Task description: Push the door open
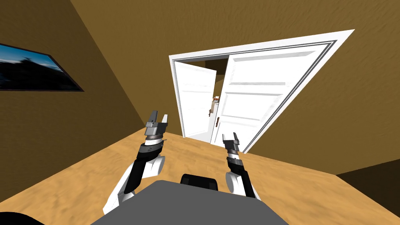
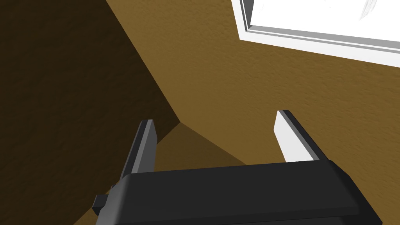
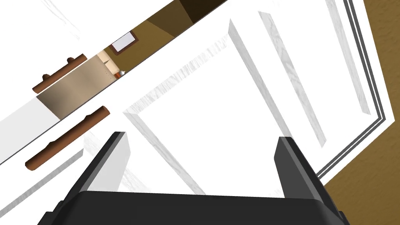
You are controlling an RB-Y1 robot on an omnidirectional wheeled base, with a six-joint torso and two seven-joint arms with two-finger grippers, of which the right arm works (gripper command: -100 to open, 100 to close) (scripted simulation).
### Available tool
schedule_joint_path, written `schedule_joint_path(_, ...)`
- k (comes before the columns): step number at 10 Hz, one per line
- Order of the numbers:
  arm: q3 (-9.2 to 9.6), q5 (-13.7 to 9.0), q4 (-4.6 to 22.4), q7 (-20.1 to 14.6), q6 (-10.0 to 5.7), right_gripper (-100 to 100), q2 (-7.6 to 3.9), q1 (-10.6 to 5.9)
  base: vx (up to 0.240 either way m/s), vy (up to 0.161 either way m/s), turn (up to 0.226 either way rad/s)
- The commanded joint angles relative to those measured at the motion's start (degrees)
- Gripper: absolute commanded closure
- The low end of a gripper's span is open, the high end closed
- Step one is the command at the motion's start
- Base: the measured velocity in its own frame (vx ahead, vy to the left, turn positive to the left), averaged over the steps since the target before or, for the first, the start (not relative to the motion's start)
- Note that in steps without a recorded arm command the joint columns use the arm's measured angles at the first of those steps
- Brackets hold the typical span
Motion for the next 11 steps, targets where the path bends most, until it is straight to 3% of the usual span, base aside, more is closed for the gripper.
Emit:
schedule_joint_path(1, 0.51, -1.61, 2.49, -2.20, -1.08, -100, -0.20, -0.65, 0.110, -0.022, 0.040)
schedule_joint_path(11, 4.03, -11.33, 16.59, -14.60, -6.56, -100, -0.83, -4.11, 0.096, -0.036, 0.046)
